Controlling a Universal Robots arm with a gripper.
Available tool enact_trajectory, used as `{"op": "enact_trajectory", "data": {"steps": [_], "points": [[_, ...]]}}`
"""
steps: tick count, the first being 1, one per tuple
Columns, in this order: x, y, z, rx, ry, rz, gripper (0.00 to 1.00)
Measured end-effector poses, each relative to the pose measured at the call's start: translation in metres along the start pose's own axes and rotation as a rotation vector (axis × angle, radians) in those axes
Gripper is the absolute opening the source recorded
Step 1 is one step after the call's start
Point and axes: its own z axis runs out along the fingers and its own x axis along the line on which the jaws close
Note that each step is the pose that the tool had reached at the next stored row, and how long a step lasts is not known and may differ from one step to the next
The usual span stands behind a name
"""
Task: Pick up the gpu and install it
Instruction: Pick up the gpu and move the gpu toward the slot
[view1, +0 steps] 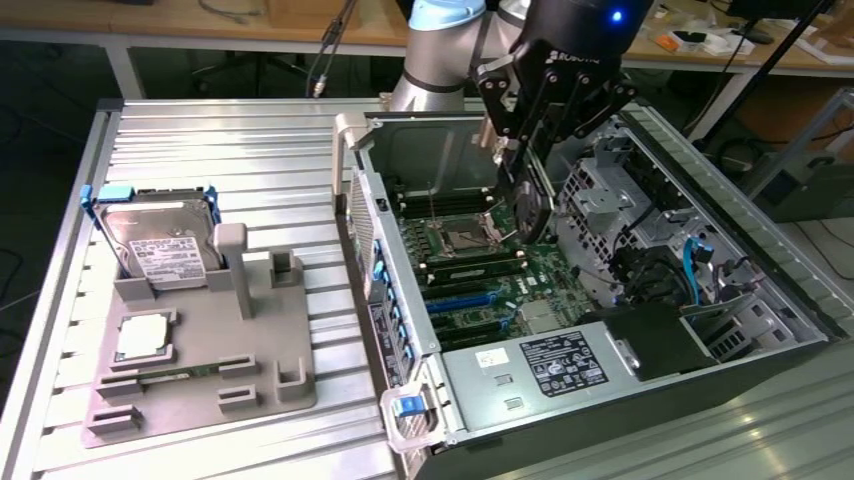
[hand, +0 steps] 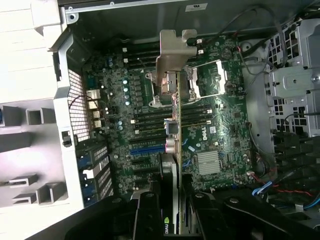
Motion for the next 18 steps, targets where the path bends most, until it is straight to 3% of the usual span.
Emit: {"op": "enact_trajectory", "data": {"steps": [18], "points": [[-0.011, 0.0014, 0.0006, -0.0001, 0.0, 0.0, 0.27]]}}
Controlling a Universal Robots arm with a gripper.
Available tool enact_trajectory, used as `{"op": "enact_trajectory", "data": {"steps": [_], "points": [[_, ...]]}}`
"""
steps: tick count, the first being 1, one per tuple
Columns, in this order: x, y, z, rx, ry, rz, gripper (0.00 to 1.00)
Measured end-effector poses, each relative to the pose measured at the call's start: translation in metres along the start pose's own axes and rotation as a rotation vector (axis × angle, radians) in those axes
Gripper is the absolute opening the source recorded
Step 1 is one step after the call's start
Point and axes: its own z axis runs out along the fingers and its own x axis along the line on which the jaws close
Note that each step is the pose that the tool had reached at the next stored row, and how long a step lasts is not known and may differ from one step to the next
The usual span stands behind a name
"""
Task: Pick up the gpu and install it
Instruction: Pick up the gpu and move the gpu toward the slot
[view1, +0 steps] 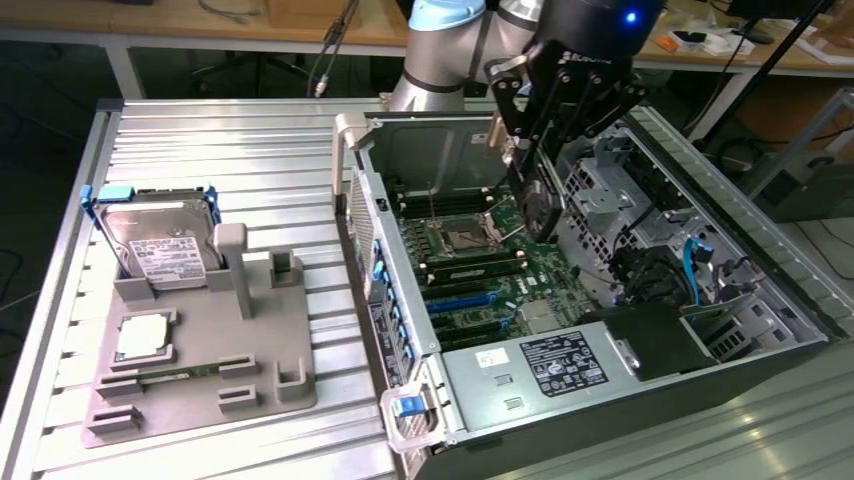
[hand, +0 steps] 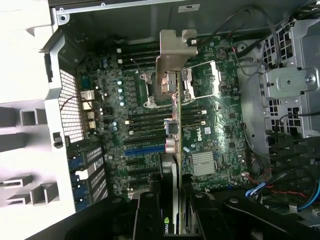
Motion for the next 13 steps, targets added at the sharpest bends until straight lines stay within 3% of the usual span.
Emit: {"op": "enact_trajectory", "data": {"steps": [13], "points": [[-0.012, 0.0016, 0.0006, 0.0, 0.0, 0.0, 0.27]]}}
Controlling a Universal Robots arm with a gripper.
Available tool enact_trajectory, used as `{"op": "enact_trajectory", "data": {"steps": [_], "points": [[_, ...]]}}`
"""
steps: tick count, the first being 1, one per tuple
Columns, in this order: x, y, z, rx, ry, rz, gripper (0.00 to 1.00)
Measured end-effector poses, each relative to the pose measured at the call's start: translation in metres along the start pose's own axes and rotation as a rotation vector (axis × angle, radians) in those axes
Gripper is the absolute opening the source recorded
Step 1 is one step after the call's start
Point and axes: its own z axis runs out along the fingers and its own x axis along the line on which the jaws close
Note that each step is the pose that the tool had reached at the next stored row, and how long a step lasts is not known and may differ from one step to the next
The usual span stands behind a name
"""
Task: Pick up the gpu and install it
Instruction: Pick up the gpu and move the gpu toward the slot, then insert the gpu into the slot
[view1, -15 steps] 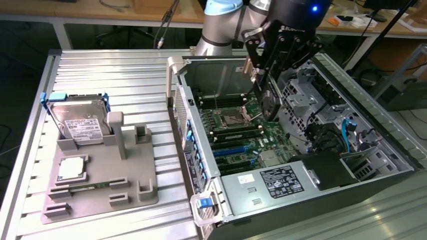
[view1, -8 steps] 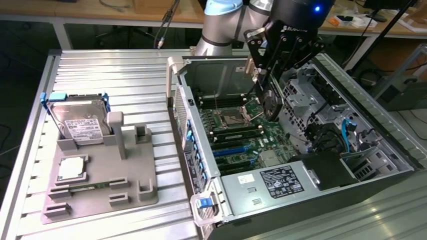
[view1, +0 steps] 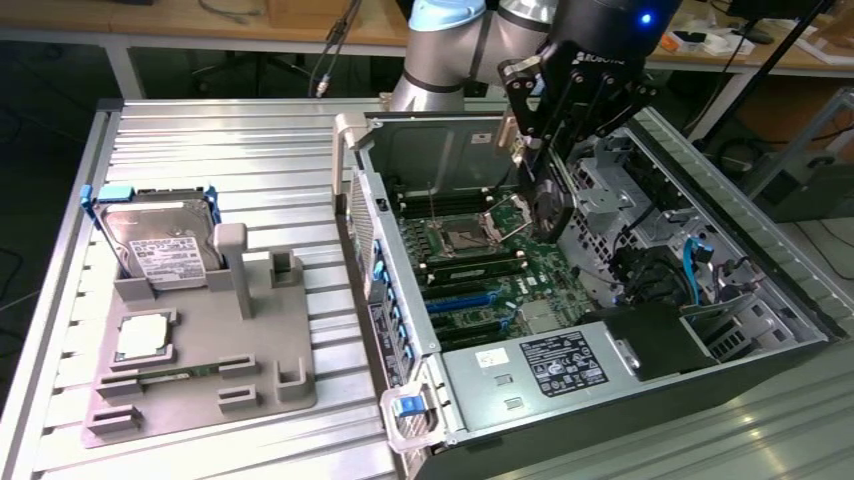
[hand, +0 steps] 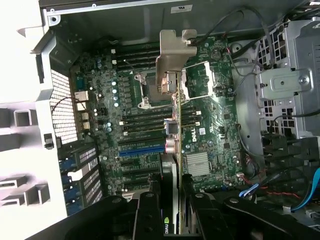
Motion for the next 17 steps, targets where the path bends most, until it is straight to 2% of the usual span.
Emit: {"op": "enact_trajectory", "data": {"steps": [5, 17], "points": [[-0.0064, 0.0008, 0.0004, 0.0, 0.0, 0.0, 0.27], [-0.0065, 0.0009, 0.0003, -0.0003, 0.0003, -0.007, 0.27]]}}
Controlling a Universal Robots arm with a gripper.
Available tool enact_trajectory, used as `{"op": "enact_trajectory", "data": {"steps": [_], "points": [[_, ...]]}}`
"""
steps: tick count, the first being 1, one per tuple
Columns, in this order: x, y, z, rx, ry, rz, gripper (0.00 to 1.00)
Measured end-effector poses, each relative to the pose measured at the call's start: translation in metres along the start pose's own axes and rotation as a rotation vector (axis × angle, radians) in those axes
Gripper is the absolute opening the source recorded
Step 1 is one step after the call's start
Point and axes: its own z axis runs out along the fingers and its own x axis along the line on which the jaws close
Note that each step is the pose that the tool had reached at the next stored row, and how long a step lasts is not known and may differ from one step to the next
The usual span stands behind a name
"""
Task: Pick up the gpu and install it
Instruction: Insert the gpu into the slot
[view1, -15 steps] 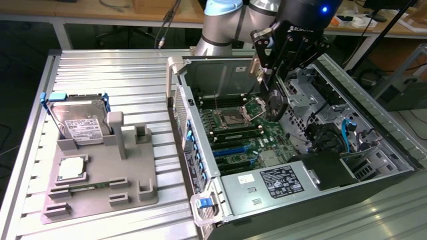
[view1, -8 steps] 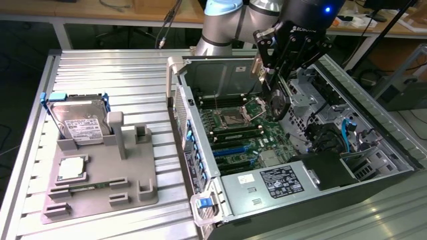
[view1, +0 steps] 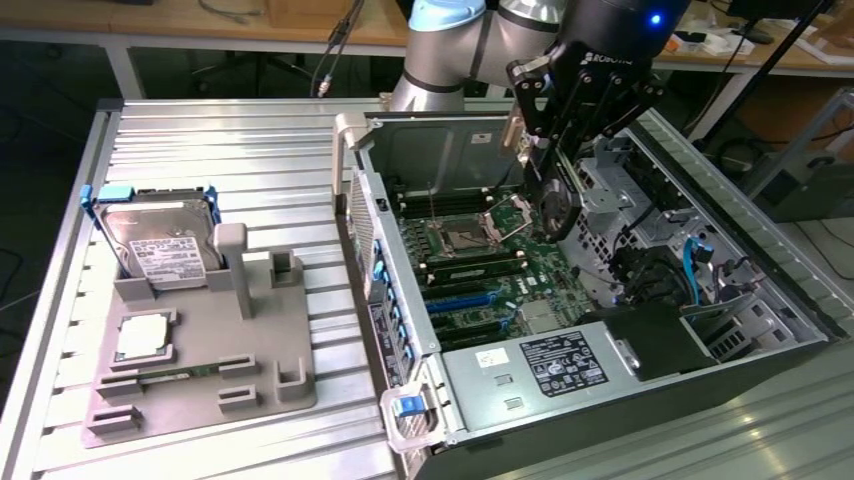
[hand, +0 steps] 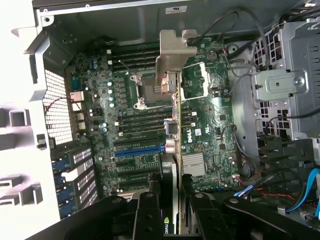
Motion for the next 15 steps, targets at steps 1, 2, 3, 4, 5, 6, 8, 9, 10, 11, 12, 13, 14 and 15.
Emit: {"op": "enact_trajectory", "data": {"steps": [1, 2, 3, 4, 5, 6, 8, 9, 10, 11, 12, 13, 14, 15], "points": [[0.0, 0.0, 0.0, -0.0001, 0.0, -0.001, 0.27], [0.0, 0.0, 0.0, -0.0001, 0.0001, -0.002, 0.27], [0.0, 0.0, 0.0, -0.0002, 0.0002, -0.004, 0.27], [0.0, 0.0, 0.0, -0.0004, 0.0002, -0.005, 0.27], [0.0, 0.0, 0.0, -0.0004, 0.0003, -0.006, 0.27], [0.0, 0.0, 0.0, -0.0004, 0.0003, -0.007, 0.27], [0.0, 0.0, 0.0, -0.0005, 0.0005, -0.01, 0.27], [0.0, 0.0, 0.0, -0.0007, 0.0005, -0.012, 0.27], [0.0, 0.0, 0.0, -0.0006, 0.0006, -0.012, 0.27], [0.0, 0.0, 0.0, -0.0007, 0.0006, -0.014, 0.27], [0.0, 0.0, 0.0, -0.0007, 0.0007, -0.015, 0.27], [0.0, 0.0, 0.0, -0.0009, 0.0007, -0.016, 0.27], [0.0, 0.0, 0.0, -0.0009, 0.0008, -0.018, 0.27], [0.0, 0.0, 0.0, -0.001, 0.001, -0.02, 0.27]]}}
